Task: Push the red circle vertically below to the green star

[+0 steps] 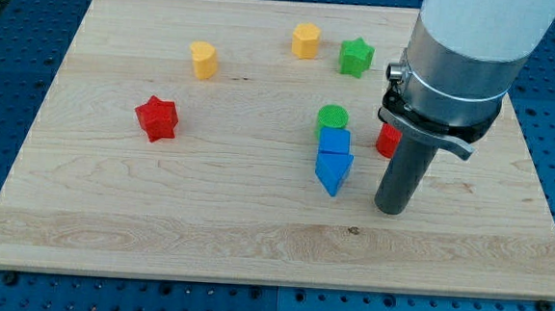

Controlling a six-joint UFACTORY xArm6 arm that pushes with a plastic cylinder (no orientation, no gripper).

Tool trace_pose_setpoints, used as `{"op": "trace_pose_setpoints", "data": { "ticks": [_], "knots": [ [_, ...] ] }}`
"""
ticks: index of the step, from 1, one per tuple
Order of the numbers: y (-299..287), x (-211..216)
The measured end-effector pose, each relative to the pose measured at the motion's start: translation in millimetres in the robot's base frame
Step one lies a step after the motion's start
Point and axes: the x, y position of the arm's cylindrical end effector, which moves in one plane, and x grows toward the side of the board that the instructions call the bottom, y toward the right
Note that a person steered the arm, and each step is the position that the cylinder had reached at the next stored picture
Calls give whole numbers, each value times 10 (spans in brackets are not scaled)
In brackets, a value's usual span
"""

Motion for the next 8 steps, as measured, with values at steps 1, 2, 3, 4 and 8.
{"op": "trace_pose_setpoints", "data": {
  "ticks": [1,2,3,4,8],
  "knots": [
    [36,0],
    [160,0],
    [375,-49],
    [401,-381],
    [271,-743]
  ]
}}
